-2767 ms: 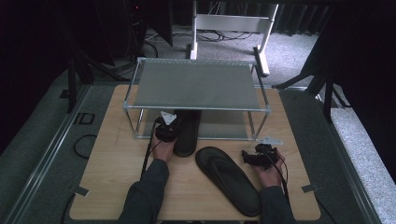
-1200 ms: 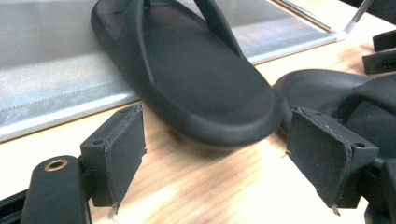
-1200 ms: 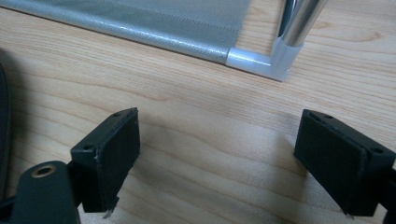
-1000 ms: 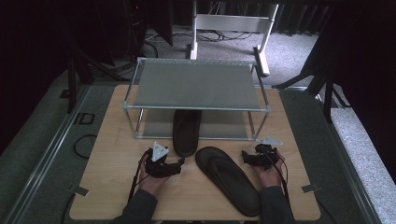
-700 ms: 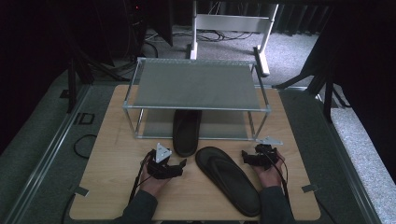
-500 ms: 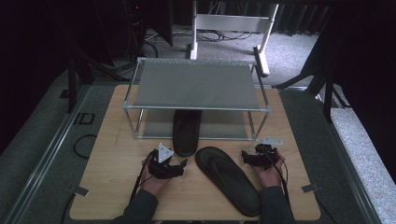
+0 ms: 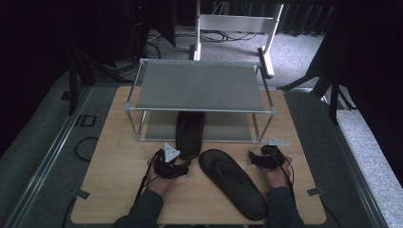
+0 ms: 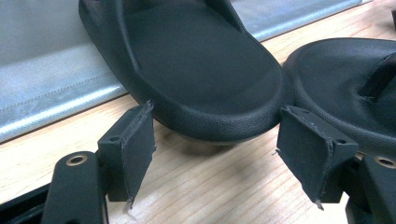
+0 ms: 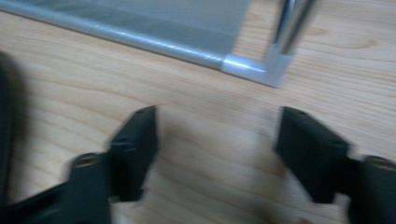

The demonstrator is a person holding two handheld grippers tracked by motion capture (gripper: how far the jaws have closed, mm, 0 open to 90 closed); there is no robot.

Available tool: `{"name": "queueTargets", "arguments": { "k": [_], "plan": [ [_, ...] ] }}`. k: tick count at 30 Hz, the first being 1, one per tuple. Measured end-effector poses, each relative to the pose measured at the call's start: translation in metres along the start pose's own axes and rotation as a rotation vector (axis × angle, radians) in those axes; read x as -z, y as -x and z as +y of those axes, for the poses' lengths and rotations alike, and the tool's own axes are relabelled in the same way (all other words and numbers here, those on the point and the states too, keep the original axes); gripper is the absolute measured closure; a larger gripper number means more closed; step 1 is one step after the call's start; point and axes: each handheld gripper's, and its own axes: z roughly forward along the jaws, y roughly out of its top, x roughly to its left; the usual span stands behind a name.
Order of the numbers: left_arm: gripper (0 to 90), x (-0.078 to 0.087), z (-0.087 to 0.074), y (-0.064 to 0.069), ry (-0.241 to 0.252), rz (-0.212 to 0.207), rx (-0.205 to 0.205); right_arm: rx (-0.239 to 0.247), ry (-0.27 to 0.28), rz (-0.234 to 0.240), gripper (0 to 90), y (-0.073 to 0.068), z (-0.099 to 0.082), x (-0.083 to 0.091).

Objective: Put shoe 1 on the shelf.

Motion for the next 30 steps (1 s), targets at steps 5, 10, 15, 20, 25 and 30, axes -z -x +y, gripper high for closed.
{"name": "queueTargets", "arguments": {
  "k": [5,10,15,20,25,30],
  "plan": [
    [28.4,0.0,-0.001,0.002,-0.009,0.009,-0.017,-0.03,0.004,-0.028,48.9,0.008,0.005,-0.003],
    [28.4,-0.001,-0.001,0.002,-0.007,0.014,-0.023,-0.059,0.027,-0.043,57.8,0.017,0.012,-0.005],
    [28.4,-0.001,0.0,0.003,-0.007,0.015,-0.024,-0.058,0.047,-0.054,62.2,0.019,0.021,-0.008],
    [28.4,-0.005,0.002,0.004,-0.008,0.008,-0.025,-0.07,0.071,-0.053,71.4,0.021,0.031,-0.013],
    [29.2,-0.01,0.006,0.006,-0.008,0.007,-0.029,-0.083,0.081,-0.054,78.9,0.021,0.032,-0.015],
    [31.8,-0.018,0.012,0.005,-0.011,0.009,-0.026,-0.07,0.076,-0.04,79.2,0.023,0.033,-0.015]
  ]
}}
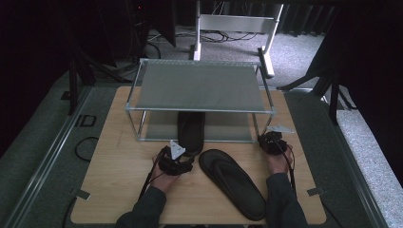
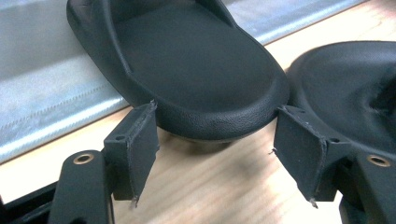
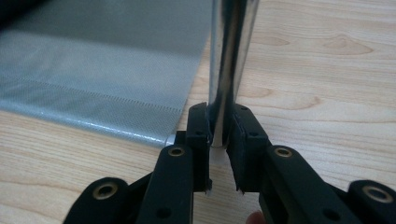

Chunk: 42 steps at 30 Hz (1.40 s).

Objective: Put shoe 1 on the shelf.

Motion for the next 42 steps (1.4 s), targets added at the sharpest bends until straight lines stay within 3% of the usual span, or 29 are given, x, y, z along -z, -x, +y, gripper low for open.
{"name": "queueTargets", "arguments": {
  "k": [18,25,31,34,38,42],
  "plan": [
    [37.0,-0.03,0.021,-0.021,-0.022,0.027,-0.01,0.004,0.003,-0.005,79.7,-0.001,0.0,0.0],
    [39.5,-0.038,0.026,-0.03,-0.018,0.033,0.017,0.004,0.005,-0.004,79.7,-0.001,-0.001,0.0],
    [38.3,-0.041,0.026,-0.032,-0.024,0.031,0.03,0.007,0.007,-0.001,79.6,0.0,-0.001,0.001],
    [33.3,-0.038,0.021,-0.034,-0.038,0.014,0.031,0.008,0.007,0.002,79.3,0.0,-0.002,0.001],
    [27.7,-0.037,0.018,-0.042,-0.05,0.021,0.04,-0.005,0.009,0.013,72.1,0.001,-0.002,0.002],
    [26.4,-0.038,0.018,-0.047,-0.061,0.036,0.046,0.005,0.013,-0.007,62.1,0.0,-0.005,0.007]
  ]
}}
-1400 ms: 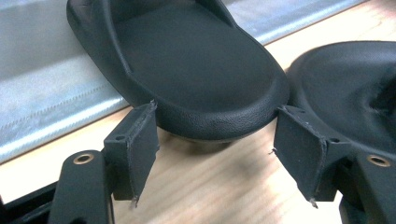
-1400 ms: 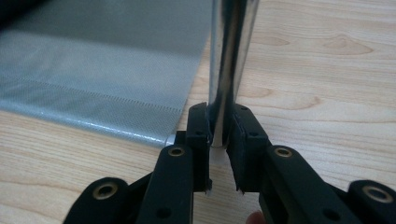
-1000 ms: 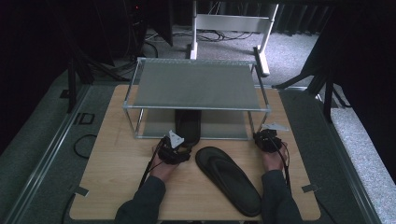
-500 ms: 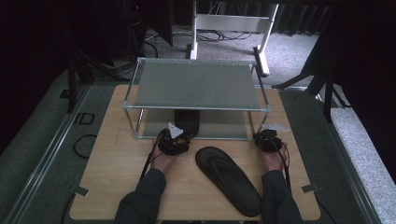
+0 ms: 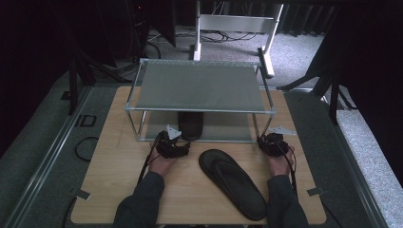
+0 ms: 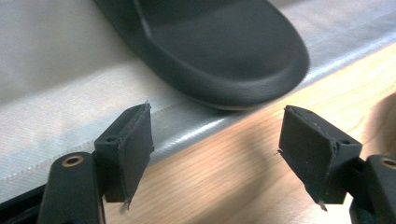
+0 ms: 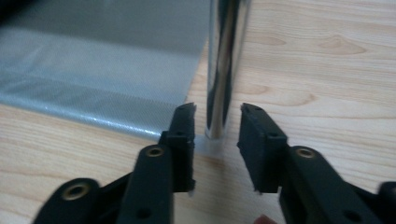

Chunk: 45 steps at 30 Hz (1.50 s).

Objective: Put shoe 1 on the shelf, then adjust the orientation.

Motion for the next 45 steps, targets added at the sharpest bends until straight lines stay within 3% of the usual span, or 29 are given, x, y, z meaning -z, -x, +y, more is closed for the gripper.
{"name": "queueTargets", "arguments": {
  "k": [6,14,31,45],
  "plan": [
    [24.8,-0.004,0.002,-0.001,-0.031,0.015,0.002,-0.01,-0.013,-0.008,52.9,0.003,-0.012,0.013],
    [25.0,-0.005,0.002,0.0,-0.039,0.027,-0.006,0.067,-0.054,0.031,51.0,-0.012,-0.034,0.031],
    [25.7,-0.004,0.002,-0.003,-0.031,0.014,0.016,0.141,-0.002,0.137,48.7,-0.047,-0.039,0.068],
    [25.7,-0.004,0.002,-0.003,-0.031,0.015,0.019,0.144,0.031,0.227,47.8,-0.063,-0.041,0.088]
  ]
}}
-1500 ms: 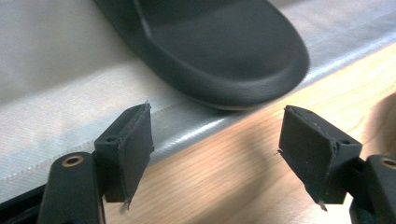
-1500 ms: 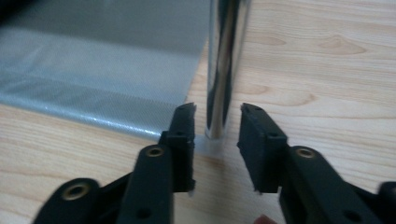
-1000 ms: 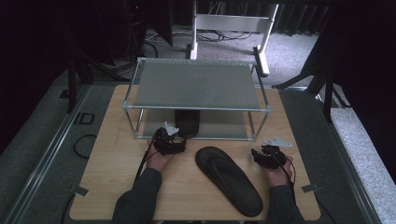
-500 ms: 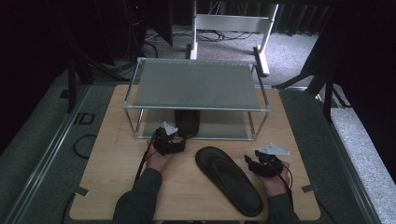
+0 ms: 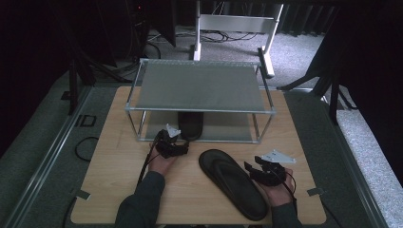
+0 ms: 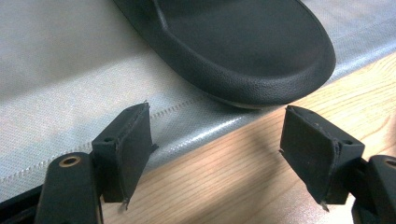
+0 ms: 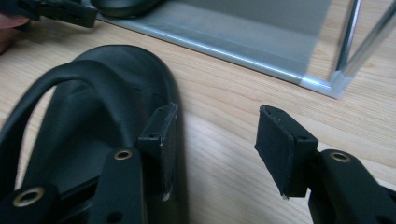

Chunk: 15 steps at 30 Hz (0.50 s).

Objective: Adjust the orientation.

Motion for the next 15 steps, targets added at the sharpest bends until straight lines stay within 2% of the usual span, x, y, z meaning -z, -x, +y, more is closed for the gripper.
{"name": "queueTargets", "arguments": {
  "k": [12,15],
  "plan": [
    [25.7,0.0,0.0,0.0,0.001,-0.003,0.002,0.019,0.015,0.054,47.3,-0.011,0.0,0.007],
    [25.7,0.0,0.0,0.0,0.001,-0.002,0.002,0.014,0.011,0.089,47.4,-0.015,-0.001,0.005]
  ]
}}
